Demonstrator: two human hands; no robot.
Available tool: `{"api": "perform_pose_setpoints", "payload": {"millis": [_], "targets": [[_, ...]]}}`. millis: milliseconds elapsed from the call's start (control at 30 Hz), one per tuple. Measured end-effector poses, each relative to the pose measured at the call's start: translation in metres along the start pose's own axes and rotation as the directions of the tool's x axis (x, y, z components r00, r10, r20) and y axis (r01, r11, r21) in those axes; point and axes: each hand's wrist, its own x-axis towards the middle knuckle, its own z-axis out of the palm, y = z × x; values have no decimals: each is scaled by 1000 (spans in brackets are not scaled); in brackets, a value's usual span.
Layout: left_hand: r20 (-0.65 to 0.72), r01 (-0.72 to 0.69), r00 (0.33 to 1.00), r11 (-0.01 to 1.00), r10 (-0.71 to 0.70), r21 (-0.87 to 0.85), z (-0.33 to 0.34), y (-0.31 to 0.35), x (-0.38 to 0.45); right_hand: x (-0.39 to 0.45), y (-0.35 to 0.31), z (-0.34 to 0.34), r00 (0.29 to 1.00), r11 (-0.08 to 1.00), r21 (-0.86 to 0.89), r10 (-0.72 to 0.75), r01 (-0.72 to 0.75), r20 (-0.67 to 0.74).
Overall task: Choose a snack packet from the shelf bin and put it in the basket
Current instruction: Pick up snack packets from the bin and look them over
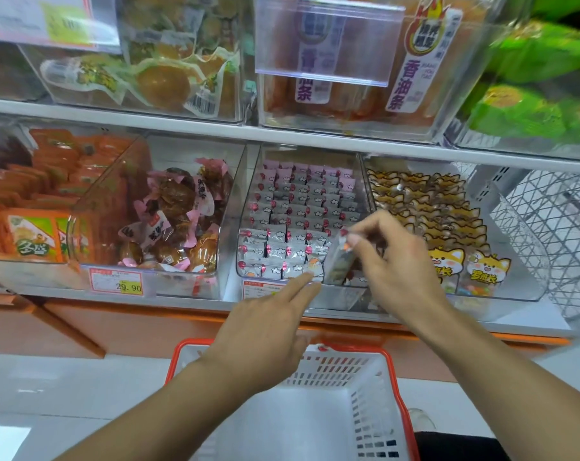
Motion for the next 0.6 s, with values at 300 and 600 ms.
{"api": "perform_pose_setpoints", "payload": {"millis": [300, 600], "targets": [[-12, 141, 878, 284, -478, -948, -25, -5, 6, 0, -25, -8, 867, 522, 763, 488, -382, 101], [198, 67, 779, -235, -595, -970, -29, -30, 8, -6, -29, 5, 747, 237, 786, 548, -571, 377]]}}
